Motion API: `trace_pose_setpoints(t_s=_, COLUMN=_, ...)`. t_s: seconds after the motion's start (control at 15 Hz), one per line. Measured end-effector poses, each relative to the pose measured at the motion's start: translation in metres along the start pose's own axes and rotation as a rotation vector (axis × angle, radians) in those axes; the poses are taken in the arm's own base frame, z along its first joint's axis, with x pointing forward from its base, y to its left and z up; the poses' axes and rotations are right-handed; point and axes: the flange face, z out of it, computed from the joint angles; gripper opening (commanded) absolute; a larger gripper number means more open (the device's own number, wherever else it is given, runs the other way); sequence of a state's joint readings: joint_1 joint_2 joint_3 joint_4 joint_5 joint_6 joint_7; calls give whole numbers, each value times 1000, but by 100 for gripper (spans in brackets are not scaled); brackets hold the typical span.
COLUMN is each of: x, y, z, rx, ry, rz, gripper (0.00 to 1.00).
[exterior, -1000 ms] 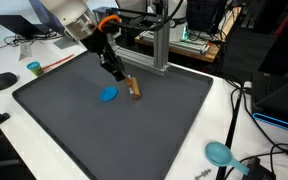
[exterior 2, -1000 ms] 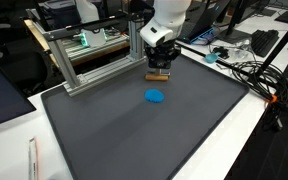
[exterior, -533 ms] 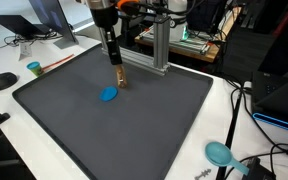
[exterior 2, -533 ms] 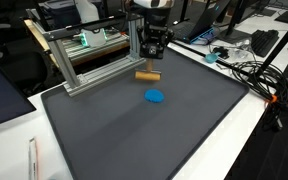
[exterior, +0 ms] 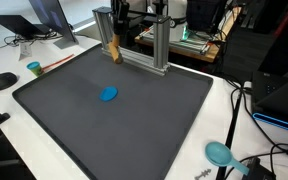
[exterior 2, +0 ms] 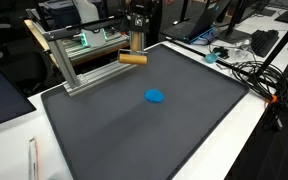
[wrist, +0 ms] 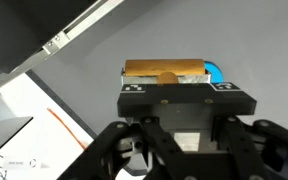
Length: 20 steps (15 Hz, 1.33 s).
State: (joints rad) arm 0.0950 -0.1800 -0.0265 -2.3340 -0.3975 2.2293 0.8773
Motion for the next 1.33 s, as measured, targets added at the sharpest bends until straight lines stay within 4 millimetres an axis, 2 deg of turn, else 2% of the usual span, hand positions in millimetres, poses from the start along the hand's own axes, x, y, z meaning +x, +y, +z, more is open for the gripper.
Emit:
trace_pose_setpoints(t_s=0.27, x=-18, y=18, z=-16, rx=74, ry=71, rz=-106, gripper=22)
trace_pose_setpoints(t_s=0.67, x=-41, y=31, z=-17, rx=181, ry=28, rz=-335, gripper=22)
trace_pose_setpoints(t_s=0.73, x=-44, y=32, z=-16, rx=193, ry=17, rz=-373, gripper=47)
trace_pose_setpoints(t_s=0.93, x=-48, y=36, z=-19, rx=221, ry=8, rz=-419, gripper=47)
trace_pose_setpoints(t_s=1.0, x=-49, y=37, z=-20, rx=222, ry=10, rz=-423, gripper=22)
trace_pose_setpoints(t_s=1.33, x=-53, y=35, z=-9, rx=207, ry=-20, rz=-438, gripper=22)
